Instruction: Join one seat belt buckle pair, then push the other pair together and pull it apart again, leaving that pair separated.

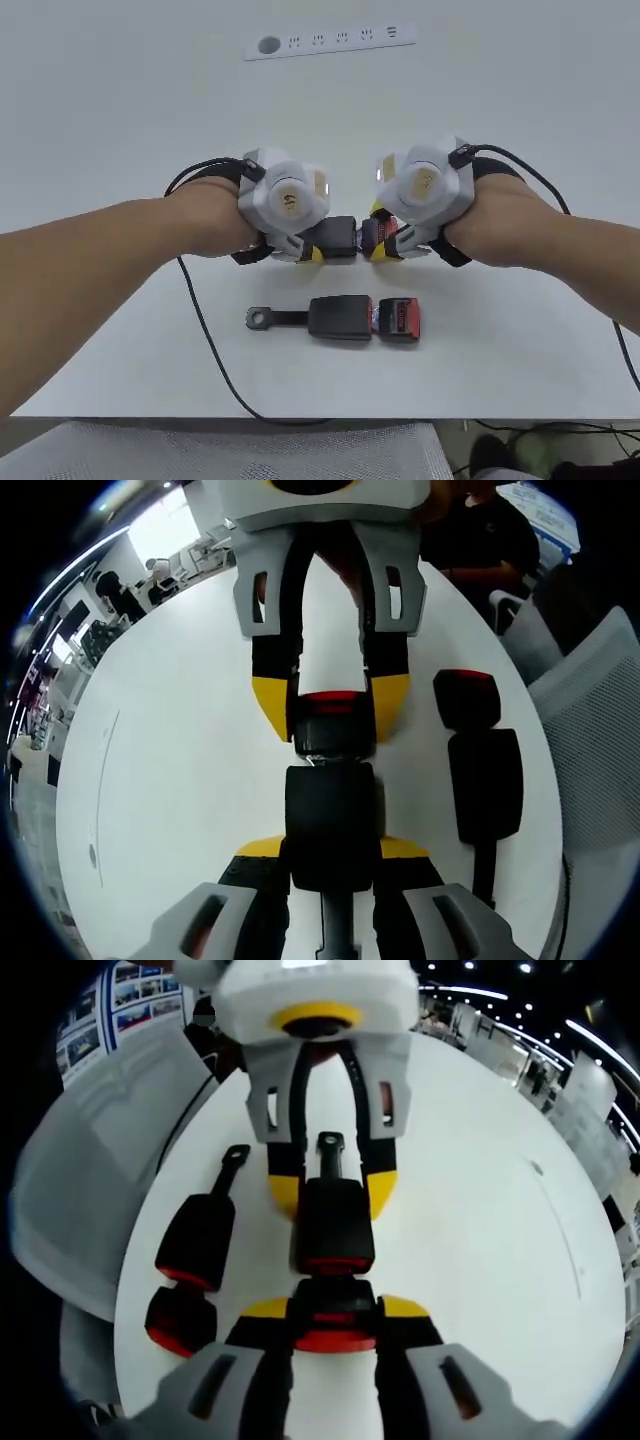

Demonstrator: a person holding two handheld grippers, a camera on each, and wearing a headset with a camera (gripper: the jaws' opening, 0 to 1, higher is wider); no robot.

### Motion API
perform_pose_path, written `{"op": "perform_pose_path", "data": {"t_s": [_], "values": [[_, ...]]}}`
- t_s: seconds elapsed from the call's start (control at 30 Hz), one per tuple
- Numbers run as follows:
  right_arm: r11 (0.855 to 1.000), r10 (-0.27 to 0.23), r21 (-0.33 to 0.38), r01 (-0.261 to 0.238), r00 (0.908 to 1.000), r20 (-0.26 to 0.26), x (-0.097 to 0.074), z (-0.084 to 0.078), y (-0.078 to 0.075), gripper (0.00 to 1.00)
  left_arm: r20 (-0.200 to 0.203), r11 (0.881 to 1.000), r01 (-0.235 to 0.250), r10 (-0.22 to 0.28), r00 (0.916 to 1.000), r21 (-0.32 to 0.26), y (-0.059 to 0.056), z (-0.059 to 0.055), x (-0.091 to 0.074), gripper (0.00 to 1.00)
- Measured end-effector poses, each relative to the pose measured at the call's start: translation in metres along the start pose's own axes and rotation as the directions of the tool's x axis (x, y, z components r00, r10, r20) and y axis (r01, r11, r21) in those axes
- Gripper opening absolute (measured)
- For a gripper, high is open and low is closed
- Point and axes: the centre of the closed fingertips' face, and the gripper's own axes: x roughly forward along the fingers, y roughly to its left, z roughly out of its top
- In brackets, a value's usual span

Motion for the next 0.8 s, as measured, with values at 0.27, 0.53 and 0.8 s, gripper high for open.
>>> {"op": "perform_pose_path", "data": {"t_s": [0.27,0.53,0.8], "values": [[1.000,-0.003,0.007,0.003,1.0000,-0.006,-0.002,-0.002,0.002,0.29,-0.001,1.000,-0.005,0.005,1.0000,-0.007,0.001,0.000,0.000,0.32],[1.000,-0.001,0.009,0.001,0.9997,-0.023,-0.010,-0.014,0.004,0.30,0.001,1.000,0.004,-0.004,1.0000,0.003,0.000,0.001,-0.002,0.32],[1.000,-0.018,0.020,0.019,0.9994,-0.030,-0.017,-0.024,0.004,0.31,0.007,1.000,0.003,-0.003,1.0000,-0.003,0.001,0.000,-0.002,0.33]]}}
